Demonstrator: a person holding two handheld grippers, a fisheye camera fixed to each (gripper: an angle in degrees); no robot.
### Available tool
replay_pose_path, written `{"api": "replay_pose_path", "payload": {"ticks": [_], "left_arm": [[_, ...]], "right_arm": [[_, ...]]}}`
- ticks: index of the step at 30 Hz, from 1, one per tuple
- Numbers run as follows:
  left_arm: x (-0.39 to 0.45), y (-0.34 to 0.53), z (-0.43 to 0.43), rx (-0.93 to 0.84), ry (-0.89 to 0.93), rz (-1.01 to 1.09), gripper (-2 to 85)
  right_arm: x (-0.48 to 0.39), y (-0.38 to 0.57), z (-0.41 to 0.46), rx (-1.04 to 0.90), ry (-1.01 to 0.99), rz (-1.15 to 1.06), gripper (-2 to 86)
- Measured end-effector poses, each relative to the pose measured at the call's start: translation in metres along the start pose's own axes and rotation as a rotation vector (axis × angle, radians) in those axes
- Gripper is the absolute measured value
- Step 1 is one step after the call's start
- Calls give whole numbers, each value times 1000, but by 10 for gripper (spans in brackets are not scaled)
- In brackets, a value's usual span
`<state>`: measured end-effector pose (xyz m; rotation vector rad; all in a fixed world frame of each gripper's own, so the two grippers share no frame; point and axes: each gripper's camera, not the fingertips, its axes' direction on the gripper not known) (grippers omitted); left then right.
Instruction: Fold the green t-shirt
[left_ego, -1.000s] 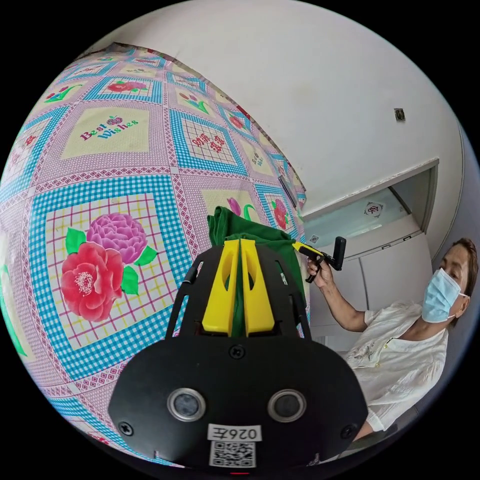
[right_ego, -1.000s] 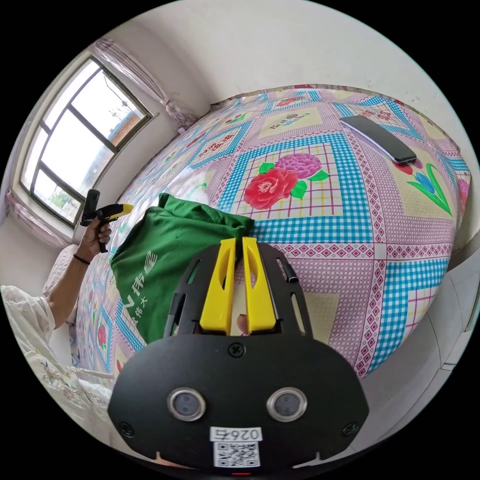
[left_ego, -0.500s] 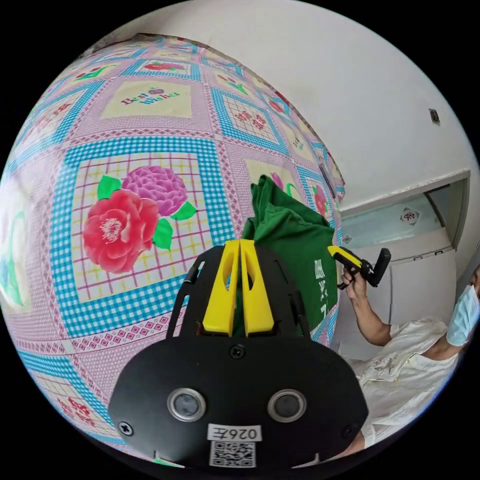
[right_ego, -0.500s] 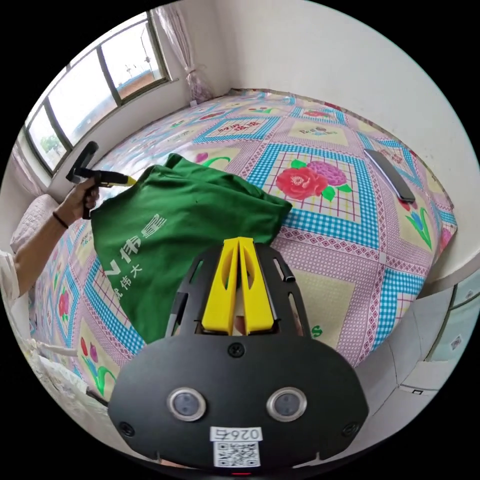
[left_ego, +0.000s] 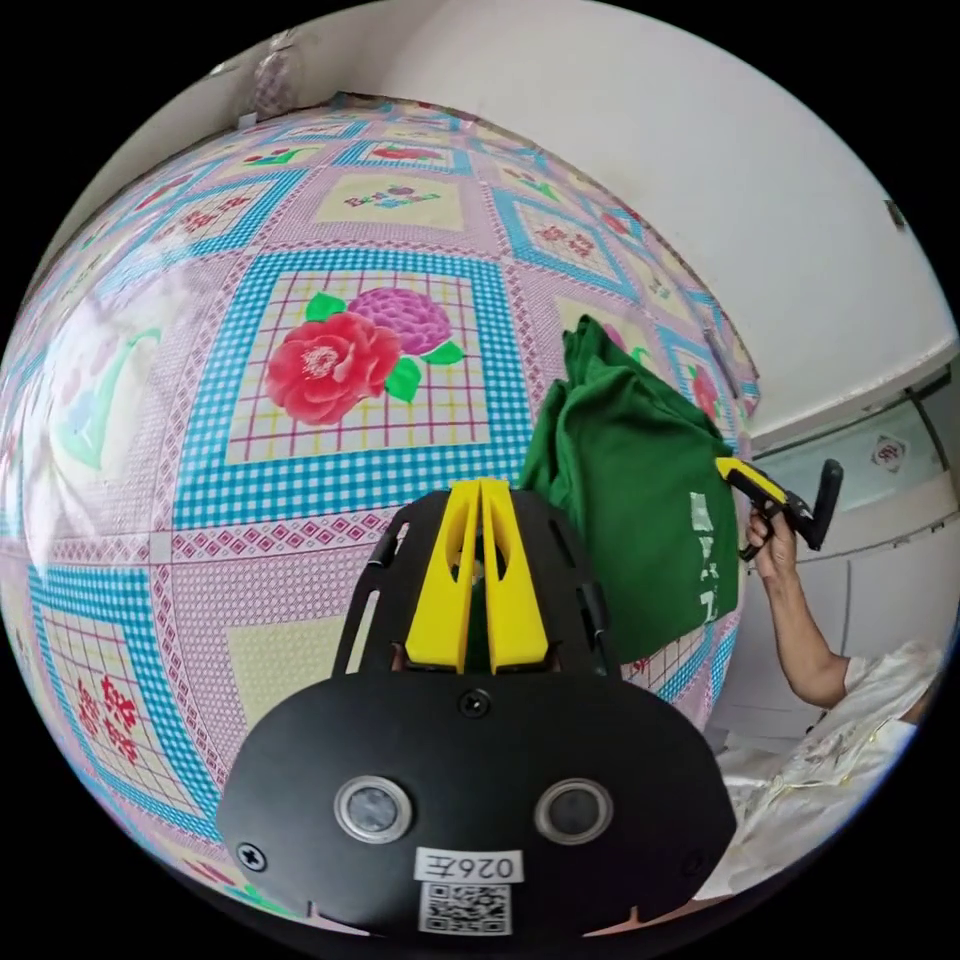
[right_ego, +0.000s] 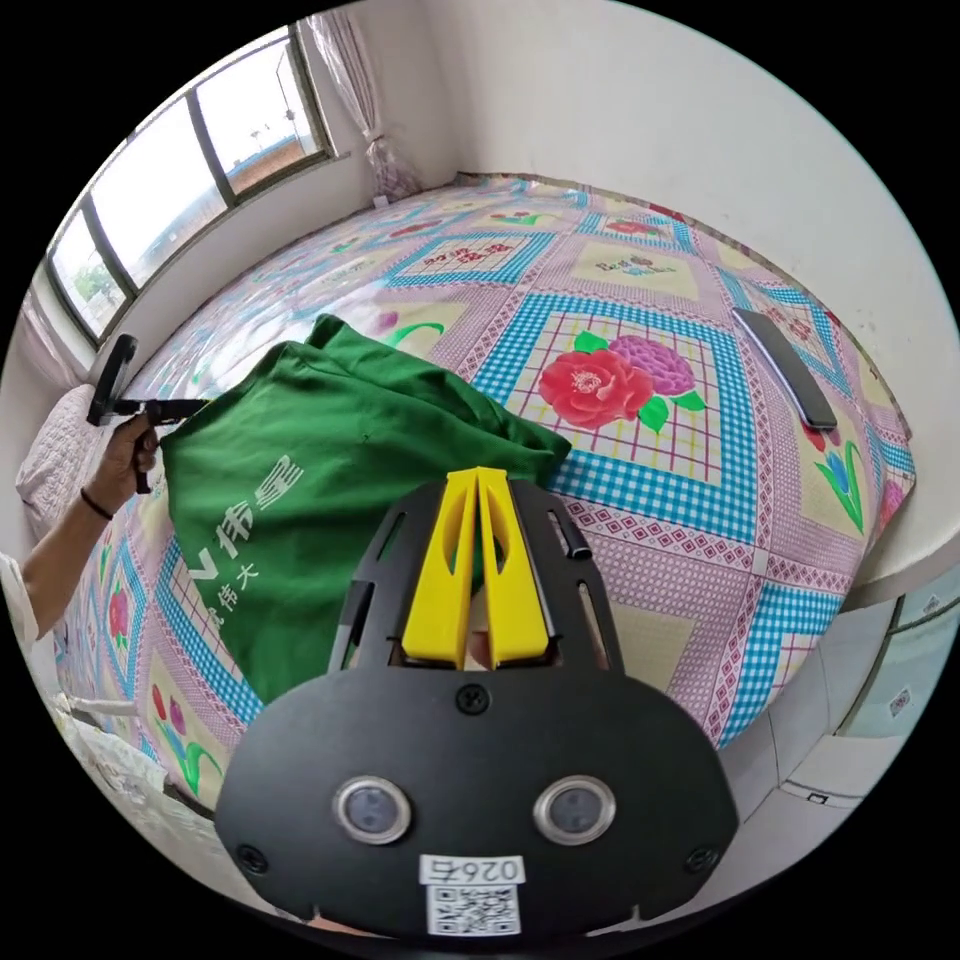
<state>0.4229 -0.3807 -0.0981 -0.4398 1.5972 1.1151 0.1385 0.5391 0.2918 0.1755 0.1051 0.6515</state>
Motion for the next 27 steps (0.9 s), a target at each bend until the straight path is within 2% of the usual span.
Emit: {"api": "replay_pose_path", "payload": {"ticks": [2,4,10,15,17,21,24,26,27], "left_arm": [[-10,17,-5,19,16,-85,-10],[-3,32,-13,35,-10,-77,-10],[42,95,-25,168,109,-14,-10],[30,118,-2,71,-48,-106,-10],[34,140,-23,181,29,-120,-10],[70,170,-41,228,144,-18,-10],[105,195,-54,271,258,71,-10],[134,223,-90,417,414,178,-10],[141,231,-103,466,445,210,-10]], "right_arm": [[19,8,-4,32,-56,24,-9],[28,16,-9,33,-63,56,-9],[25,45,-24,90,-45,58,-9],[33,64,-12,36,-33,43,-9],[38,79,-27,48,-8,68,-9],[37,110,-65,136,28,89,-8],[34,152,-134,388,-26,151,-3],[21,199,-231,726,-133,147,14],[16,212,-256,808,-152,123,22]]}}
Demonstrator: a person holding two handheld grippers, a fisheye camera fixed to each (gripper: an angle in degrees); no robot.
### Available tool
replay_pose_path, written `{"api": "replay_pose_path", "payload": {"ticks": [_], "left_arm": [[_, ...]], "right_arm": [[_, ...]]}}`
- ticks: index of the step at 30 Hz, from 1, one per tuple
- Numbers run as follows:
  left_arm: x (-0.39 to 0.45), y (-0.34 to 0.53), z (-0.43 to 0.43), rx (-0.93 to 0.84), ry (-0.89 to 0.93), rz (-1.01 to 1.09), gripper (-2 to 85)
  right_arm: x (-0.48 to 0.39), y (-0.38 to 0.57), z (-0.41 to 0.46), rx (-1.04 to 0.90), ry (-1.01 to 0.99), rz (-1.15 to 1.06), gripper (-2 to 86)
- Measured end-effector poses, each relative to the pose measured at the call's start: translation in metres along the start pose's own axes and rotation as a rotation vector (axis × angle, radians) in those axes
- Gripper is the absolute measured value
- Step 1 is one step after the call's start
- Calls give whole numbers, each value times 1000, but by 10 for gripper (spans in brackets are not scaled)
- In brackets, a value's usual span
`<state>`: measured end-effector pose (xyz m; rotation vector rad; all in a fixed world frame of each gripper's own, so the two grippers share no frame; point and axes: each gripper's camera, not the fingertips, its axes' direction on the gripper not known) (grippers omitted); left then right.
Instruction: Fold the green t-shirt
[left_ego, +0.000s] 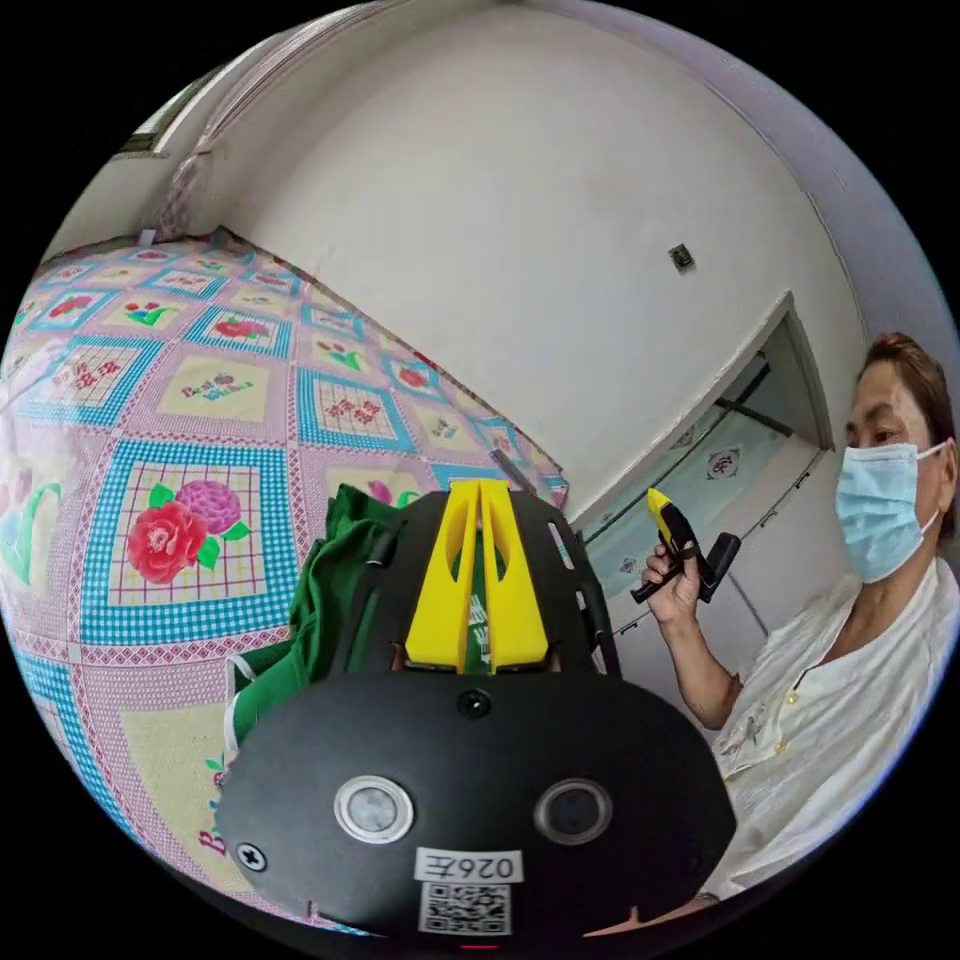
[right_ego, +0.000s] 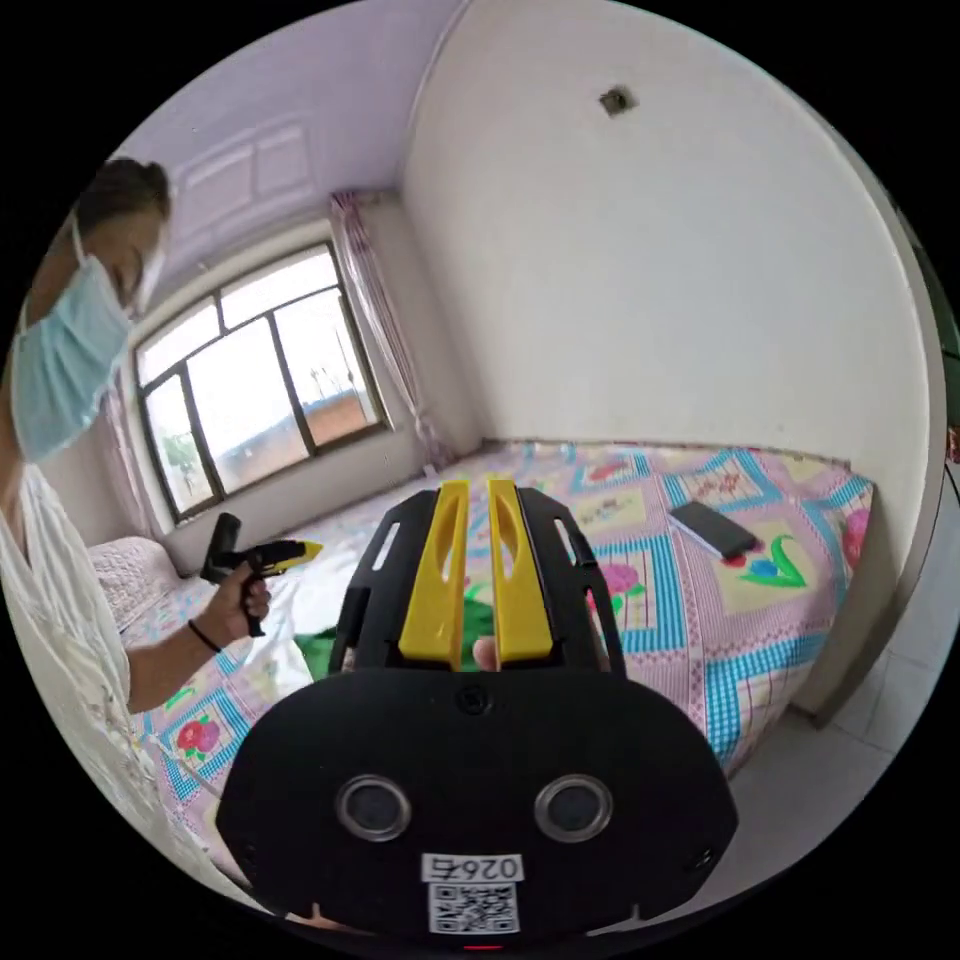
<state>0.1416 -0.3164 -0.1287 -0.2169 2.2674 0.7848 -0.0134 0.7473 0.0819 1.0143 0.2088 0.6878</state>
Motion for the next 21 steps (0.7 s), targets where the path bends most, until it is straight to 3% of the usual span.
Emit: {"api": "replay_pose_path", "payload": {"ticks": [2,5,8,11,16,19,21], "left_arm": [[64,5,-52,193,65,171,-10],[145,25,-129,449,89,425,-10],[213,72,-210,733,155,629,-10],[262,129,-283,946,282,779,-9],[322,203,-361,1030,399,920,1],[368,237,-378,974,294,1007,48],[394,248,-378,929,181,1041,52]], "right_arm": [[-35,-25,-80,217,-3,-83,40],[-80,-49,-152,373,-13,-206,26],[-118,-60,-213,506,-94,-256,-1],[-144,-71,-256,508,-200,-211,-6],[-153,-78,-289,583,-370,-155,7],[-140,-73,-279,621,-440,-40,18],[-136,-83,-257,512,-469,-87,1]]}}
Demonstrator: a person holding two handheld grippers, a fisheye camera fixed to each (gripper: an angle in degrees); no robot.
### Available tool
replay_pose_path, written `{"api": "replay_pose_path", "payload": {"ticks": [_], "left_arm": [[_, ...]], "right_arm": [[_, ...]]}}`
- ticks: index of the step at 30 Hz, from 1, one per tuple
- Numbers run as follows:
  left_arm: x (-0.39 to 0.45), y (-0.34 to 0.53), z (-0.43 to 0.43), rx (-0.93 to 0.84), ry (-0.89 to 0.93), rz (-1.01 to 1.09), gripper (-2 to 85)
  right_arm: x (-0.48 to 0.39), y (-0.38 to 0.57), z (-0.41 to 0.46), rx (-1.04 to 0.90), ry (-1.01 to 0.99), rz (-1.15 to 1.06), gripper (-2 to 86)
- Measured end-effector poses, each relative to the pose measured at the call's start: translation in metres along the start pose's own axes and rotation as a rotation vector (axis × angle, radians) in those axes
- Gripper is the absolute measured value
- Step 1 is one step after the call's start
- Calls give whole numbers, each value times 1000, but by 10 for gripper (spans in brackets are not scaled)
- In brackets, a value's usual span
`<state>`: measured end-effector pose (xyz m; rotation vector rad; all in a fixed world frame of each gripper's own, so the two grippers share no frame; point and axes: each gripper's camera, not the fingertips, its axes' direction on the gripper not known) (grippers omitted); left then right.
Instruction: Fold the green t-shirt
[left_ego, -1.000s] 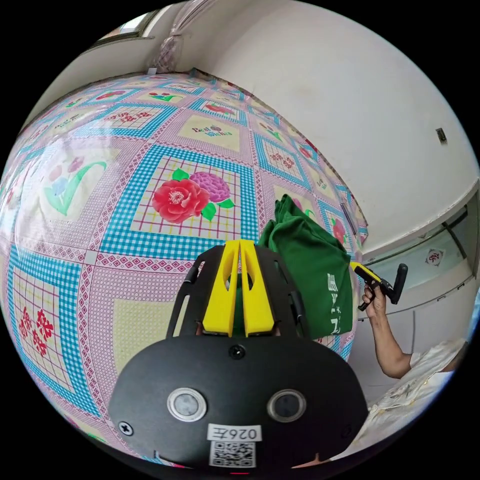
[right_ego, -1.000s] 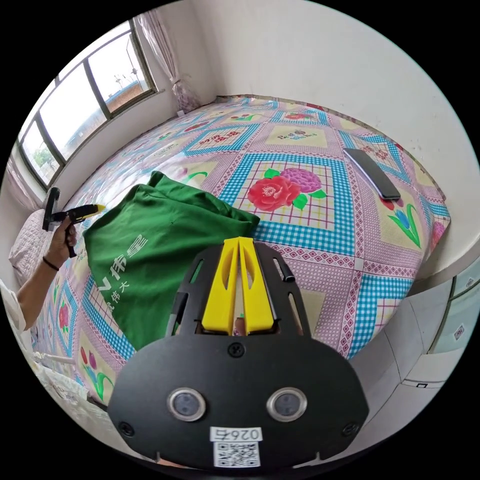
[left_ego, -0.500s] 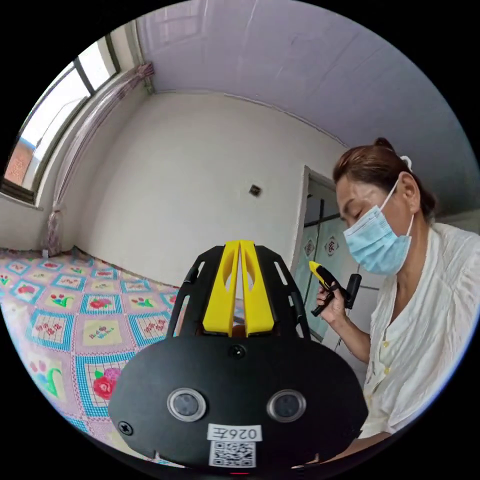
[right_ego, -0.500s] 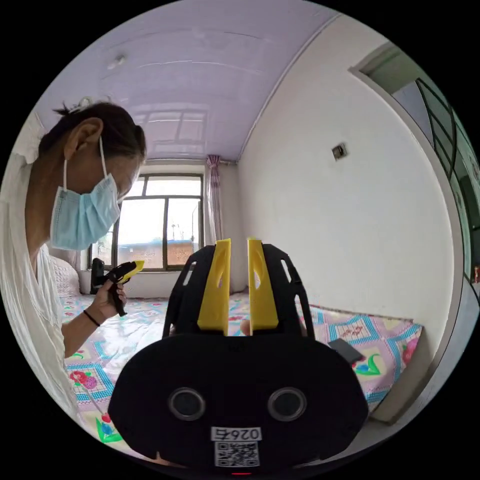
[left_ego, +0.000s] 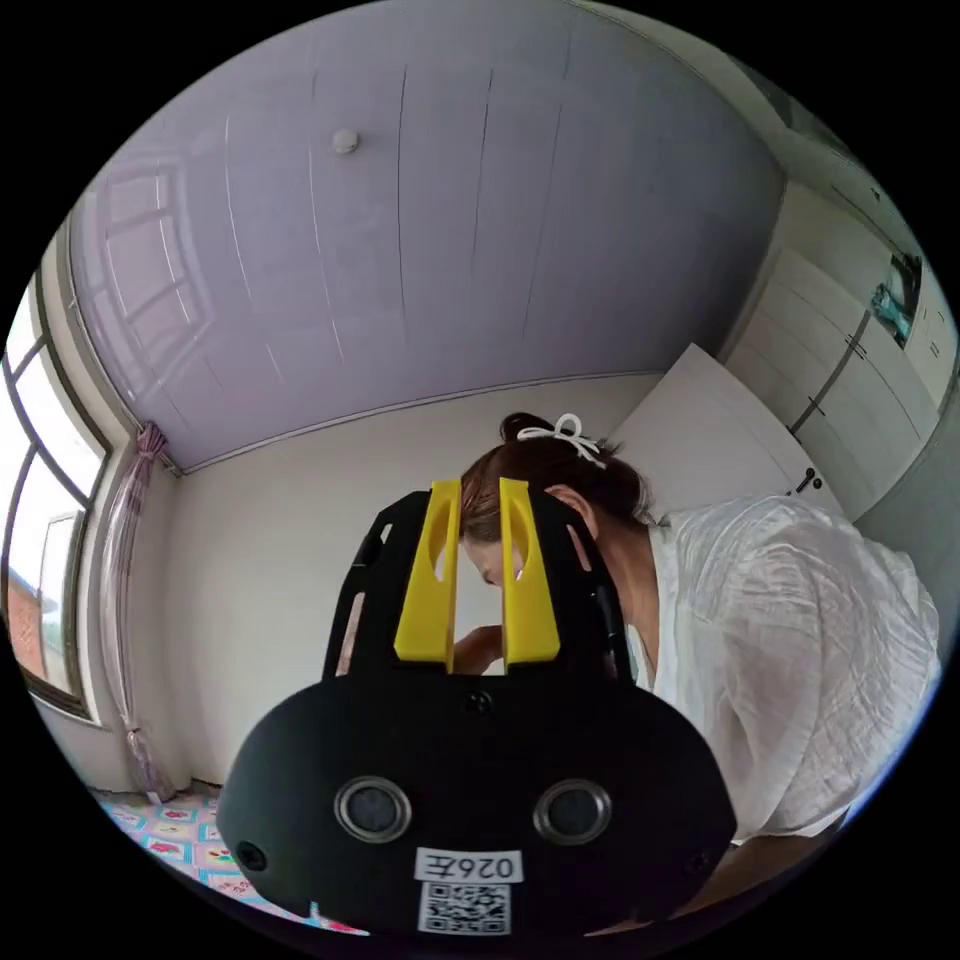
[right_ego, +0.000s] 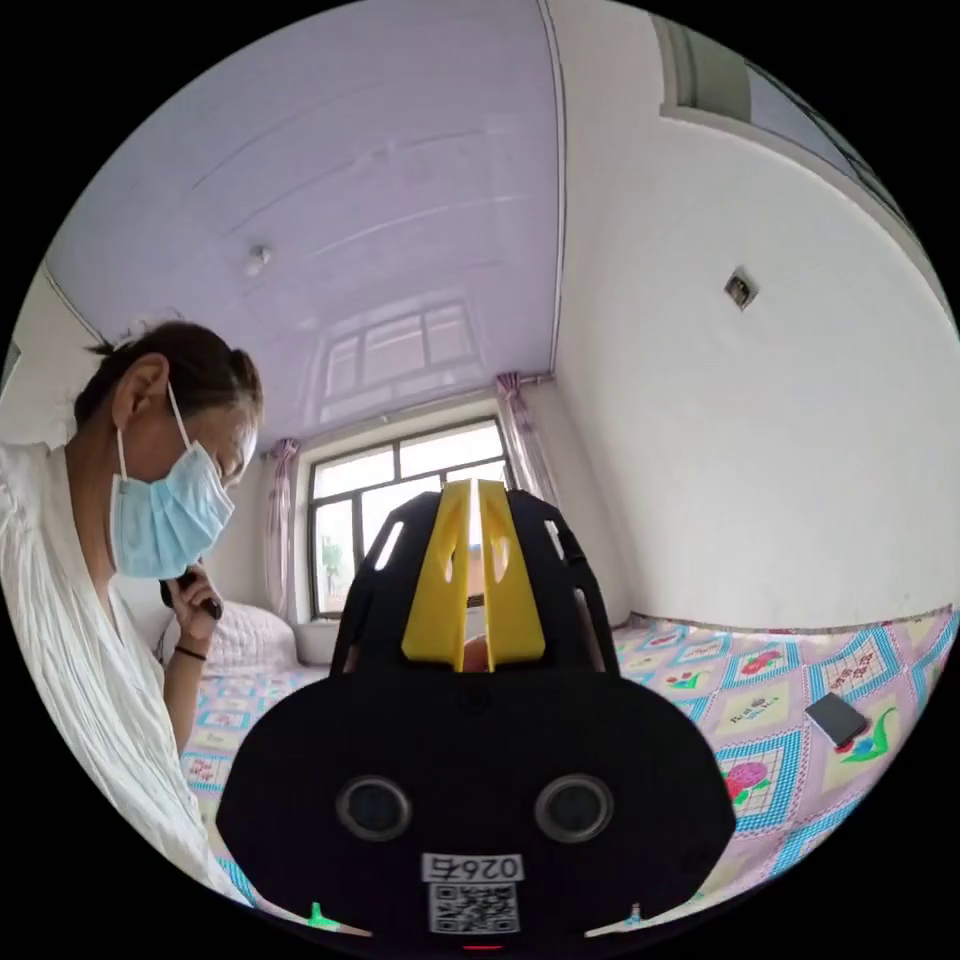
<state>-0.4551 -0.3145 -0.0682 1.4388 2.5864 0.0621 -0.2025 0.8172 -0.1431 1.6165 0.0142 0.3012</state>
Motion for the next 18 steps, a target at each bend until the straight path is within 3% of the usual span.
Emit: {"api": "replay_pose_path", "payload": {"ticks": [3,4,5,8,12,15,18], "left_arm": [[18,3,31,-232,-68,39,7],[17,14,51,-382,-103,32,3],[10,34,67,-474,-199,-27,1],[-15,106,83,-498,-386,-257,8],[-42,218,84,-513,-348,-627,153],[-43,305,73,-494,-458,-865,124],[-40,372,64,-687,-723,-1020,74]], "right_arm": [[32,11,49,-249,-36,-51,-7],[47,18,70,-362,-9,-72,-8],[62,29,90,-470,25,-124,-10],[111,71,139,-744,76,-234,-12],[171,143,196,-1051,-20,-256,-14],[202,209,245,-1228,-136,-253,-13],[221,267,302,-1339,-237,-240,-10]]}}
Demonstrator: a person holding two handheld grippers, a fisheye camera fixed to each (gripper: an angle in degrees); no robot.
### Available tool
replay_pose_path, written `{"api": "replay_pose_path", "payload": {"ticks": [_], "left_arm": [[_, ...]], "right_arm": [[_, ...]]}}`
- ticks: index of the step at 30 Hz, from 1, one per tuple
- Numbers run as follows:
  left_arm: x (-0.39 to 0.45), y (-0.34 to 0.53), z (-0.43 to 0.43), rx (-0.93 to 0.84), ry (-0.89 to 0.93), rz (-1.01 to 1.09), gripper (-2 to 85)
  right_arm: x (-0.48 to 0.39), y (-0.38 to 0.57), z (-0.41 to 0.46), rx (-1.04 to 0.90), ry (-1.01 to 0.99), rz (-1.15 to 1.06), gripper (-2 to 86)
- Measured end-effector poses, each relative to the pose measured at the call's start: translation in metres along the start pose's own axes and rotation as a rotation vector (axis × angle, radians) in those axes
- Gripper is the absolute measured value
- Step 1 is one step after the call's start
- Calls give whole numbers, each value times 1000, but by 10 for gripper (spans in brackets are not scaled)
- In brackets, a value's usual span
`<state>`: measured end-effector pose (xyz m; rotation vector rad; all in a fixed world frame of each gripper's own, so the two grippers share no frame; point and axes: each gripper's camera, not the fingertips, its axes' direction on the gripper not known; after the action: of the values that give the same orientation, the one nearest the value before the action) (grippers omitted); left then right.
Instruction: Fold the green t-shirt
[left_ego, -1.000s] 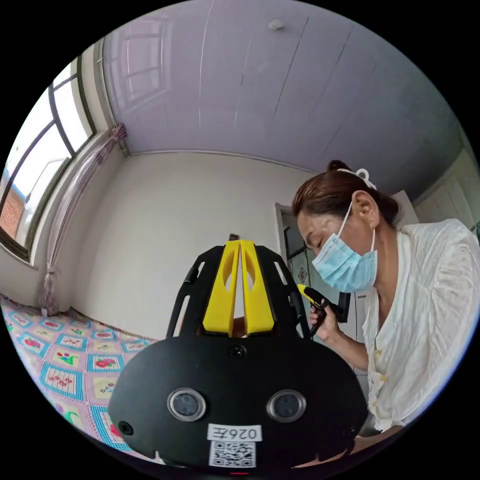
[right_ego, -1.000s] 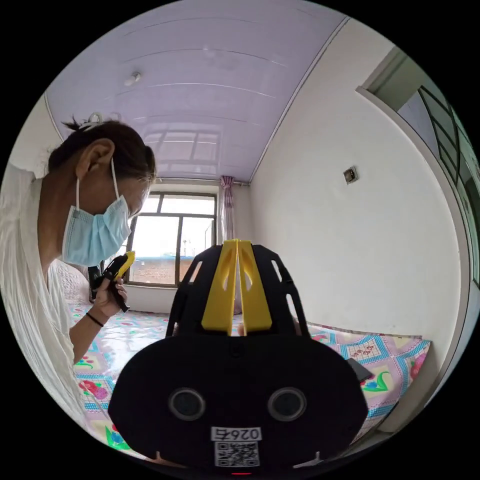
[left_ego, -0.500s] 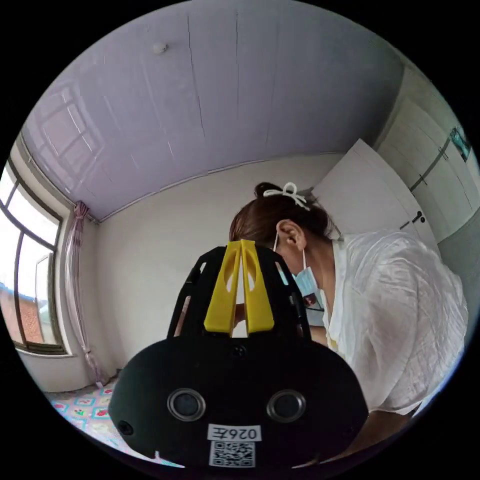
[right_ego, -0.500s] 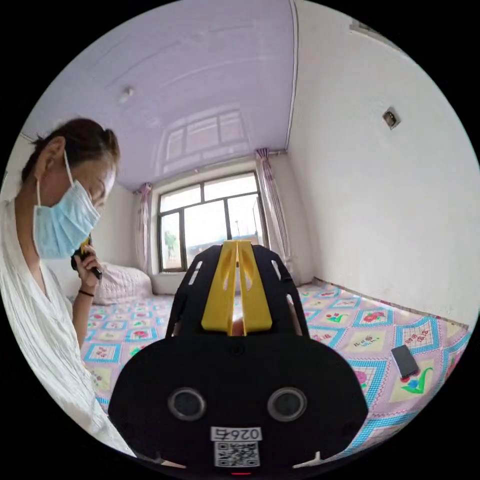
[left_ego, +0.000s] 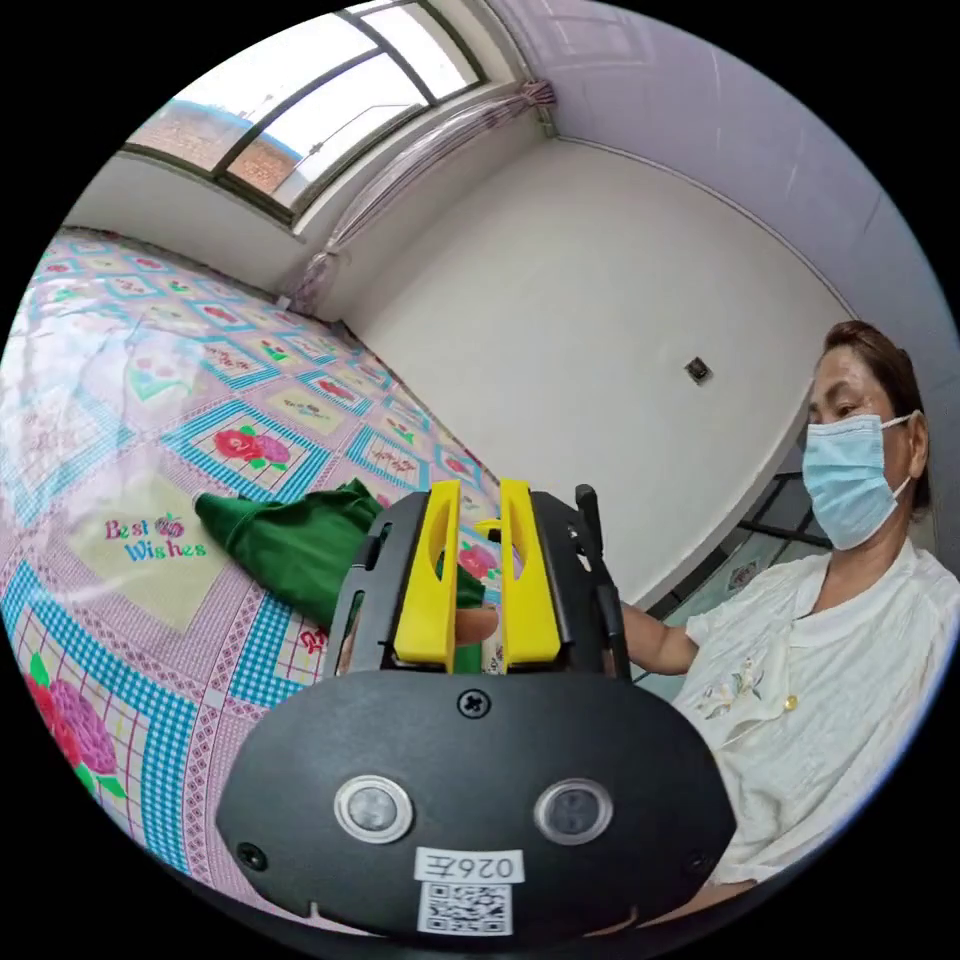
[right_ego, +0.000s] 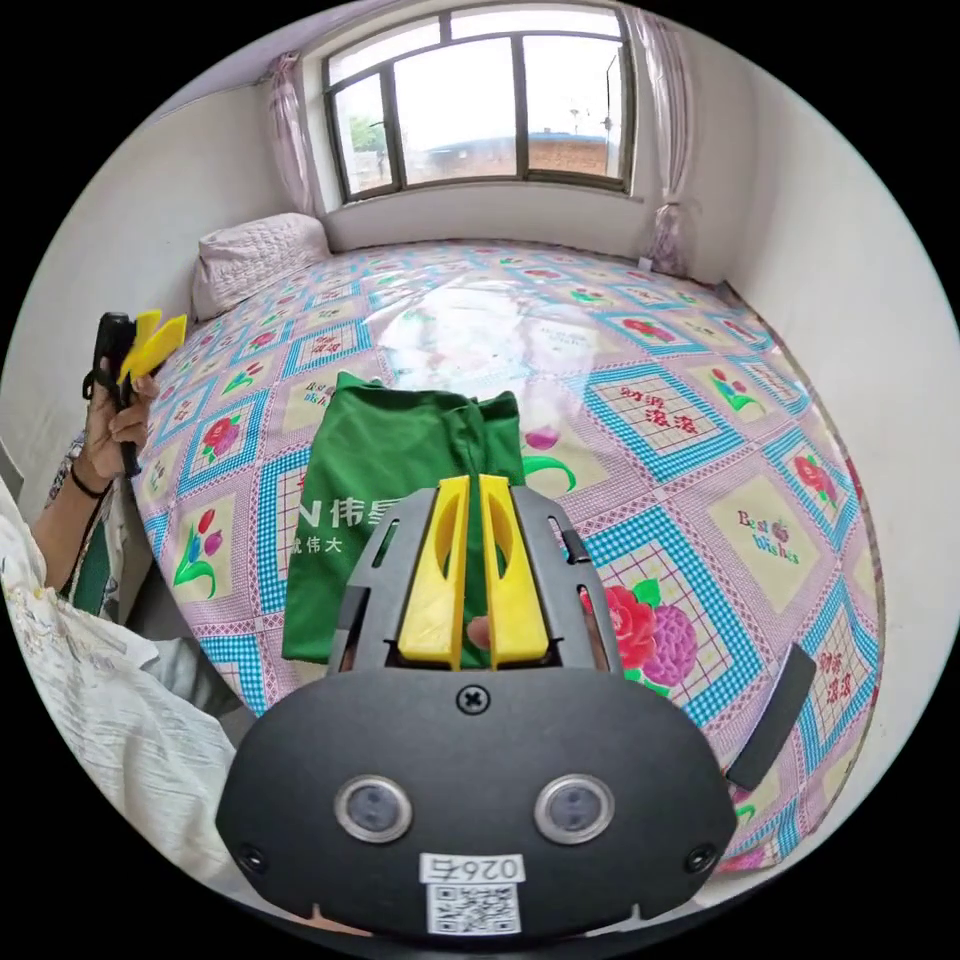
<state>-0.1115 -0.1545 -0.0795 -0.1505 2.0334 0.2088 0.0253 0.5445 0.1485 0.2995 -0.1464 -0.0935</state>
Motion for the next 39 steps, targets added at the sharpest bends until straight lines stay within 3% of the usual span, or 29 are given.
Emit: {"api": "replay_pose_path", "payload": {"ticks": [2,5,12,16,22,29,35,39], "left_arm": [[-27,18,24,-41,-186,-129,88],[-52,31,47,-42,-321,-248,127],[-114,22,103,-76,-398,-419,182],[-150,-1,137,-92,-445,-470,183],[-166,-31,170,-68,-482,-435,166],[-156,-38,209,-93,-413,-382,146],[-108,5,239,-241,-593,-293,185],[-97,30,256,-310,-578,-331,190]], "right_arm": [[25,-39,48,-54,-134,-6,-5],[49,-95,98,-114,-259,-8,7],[64,-196,169,-200,-300,-36,61],[67,-232,202,-310,-287,-43,6],[97,-256,181,-272,-342,21,54],[119,-200,60,-85,-400,81,29],[106,-113,-1,-134,-102,100,44],[112,-95,-16,-182,-119,174,66]]}}
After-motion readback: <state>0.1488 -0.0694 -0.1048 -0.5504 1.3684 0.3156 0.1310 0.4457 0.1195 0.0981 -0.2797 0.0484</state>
